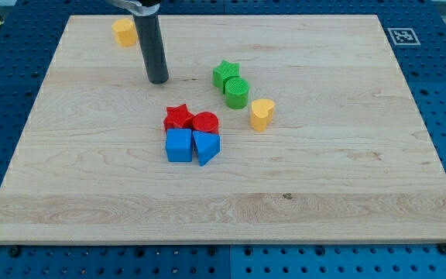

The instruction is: Move the green circle to the bottom right of the green star

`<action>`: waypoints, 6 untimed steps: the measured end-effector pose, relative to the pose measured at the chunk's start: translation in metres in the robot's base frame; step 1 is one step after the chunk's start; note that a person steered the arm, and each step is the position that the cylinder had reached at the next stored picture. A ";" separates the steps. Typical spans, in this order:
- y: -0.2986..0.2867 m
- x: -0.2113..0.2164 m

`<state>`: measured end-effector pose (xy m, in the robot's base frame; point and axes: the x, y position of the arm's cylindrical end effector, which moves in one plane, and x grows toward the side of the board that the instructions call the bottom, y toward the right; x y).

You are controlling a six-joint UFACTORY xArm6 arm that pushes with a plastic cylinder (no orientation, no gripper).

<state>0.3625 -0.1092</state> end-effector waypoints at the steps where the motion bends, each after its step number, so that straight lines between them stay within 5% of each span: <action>1: 0.028 0.019; 6: 0.111 0.057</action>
<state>0.4190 0.0021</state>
